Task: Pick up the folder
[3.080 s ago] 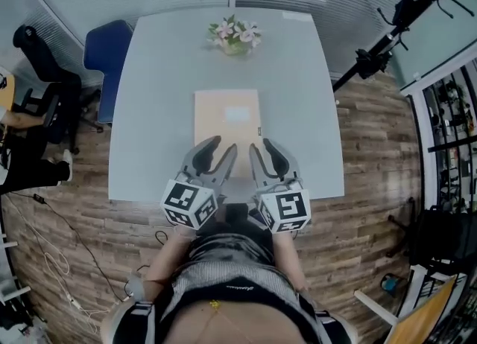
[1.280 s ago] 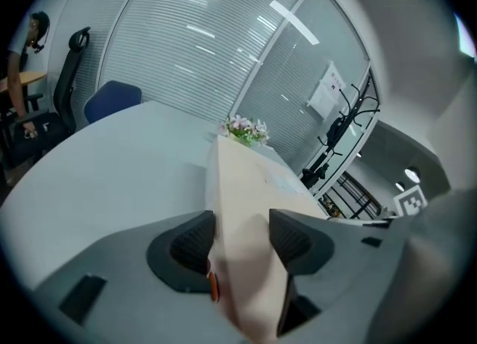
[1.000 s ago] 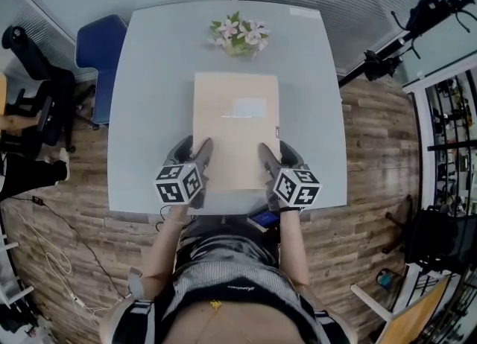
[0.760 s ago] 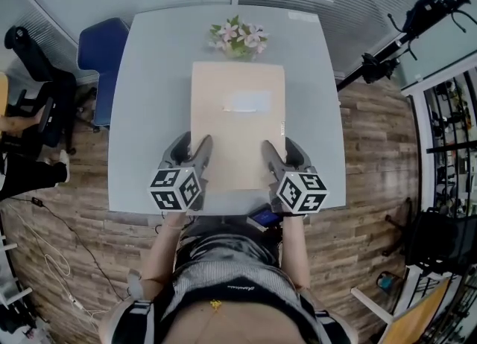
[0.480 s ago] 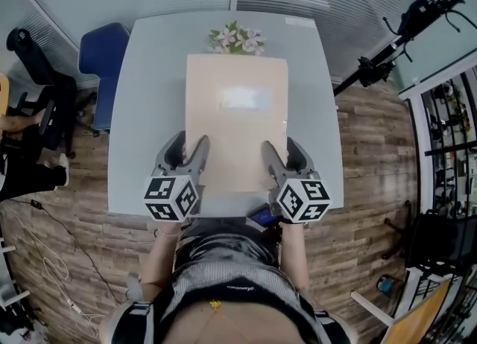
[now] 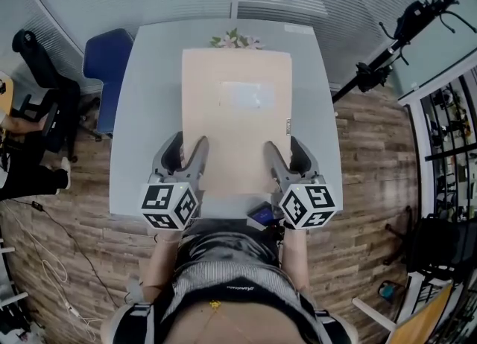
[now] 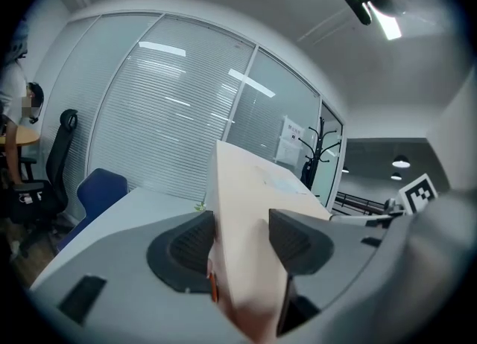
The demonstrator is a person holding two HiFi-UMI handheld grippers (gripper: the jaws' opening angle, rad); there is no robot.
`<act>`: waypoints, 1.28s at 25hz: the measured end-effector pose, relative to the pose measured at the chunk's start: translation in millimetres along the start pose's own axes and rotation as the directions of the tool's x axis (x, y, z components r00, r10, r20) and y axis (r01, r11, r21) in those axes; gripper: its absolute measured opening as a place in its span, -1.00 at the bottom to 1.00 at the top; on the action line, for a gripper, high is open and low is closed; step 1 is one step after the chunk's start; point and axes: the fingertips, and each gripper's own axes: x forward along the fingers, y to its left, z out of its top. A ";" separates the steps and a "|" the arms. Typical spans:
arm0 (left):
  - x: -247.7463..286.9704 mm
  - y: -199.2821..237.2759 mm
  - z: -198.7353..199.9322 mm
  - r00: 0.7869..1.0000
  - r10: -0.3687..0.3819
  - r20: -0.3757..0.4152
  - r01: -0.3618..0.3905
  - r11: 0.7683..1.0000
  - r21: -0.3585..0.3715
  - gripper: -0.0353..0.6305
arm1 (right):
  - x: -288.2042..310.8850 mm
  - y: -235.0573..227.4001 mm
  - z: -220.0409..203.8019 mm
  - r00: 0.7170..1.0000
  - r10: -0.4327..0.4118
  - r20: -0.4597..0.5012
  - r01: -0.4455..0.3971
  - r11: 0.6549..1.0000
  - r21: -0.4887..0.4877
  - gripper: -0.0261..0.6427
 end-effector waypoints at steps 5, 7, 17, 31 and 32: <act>-4.4 -4.1 6.3 1.000 0.002 0.013 -0.002 1.000 0.007 -0.22 | -5.2 2.8 6.8 1.000 0.002 0.014 -0.002 1.000 -0.006 -0.19; -4.7 -5.6 7.3 1.000 0.002 0.017 -0.002 1.000 0.007 -0.22 | -6.5 2.6 8.9 1.000 0.002 0.018 -0.002 1.000 -0.010 -0.19; -2.7 -10.8 11.0 1.000 -0.003 0.025 0.002 1.000 0.012 -0.23 | -9.0 -0.8 14.1 1.000 -0.001 0.028 0.001 1.000 -0.016 -0.19; 5.5 -19.2 14.0 0.999 -0.004 0.031 0.004 1.000 0.015 -0.23 | -8.7 -10.9 20.9 1.000 -0.003 0.030 0.004 1.000 -0.030 -0.20; 6.2 -19.2 13.7 1.000 -0.004 0.031 0.004 1.000 0.016 -0.23 | -8.2 -11.4 20.7 1.000 -0.003 0.029 0.003 1.000 -0.030 -0.20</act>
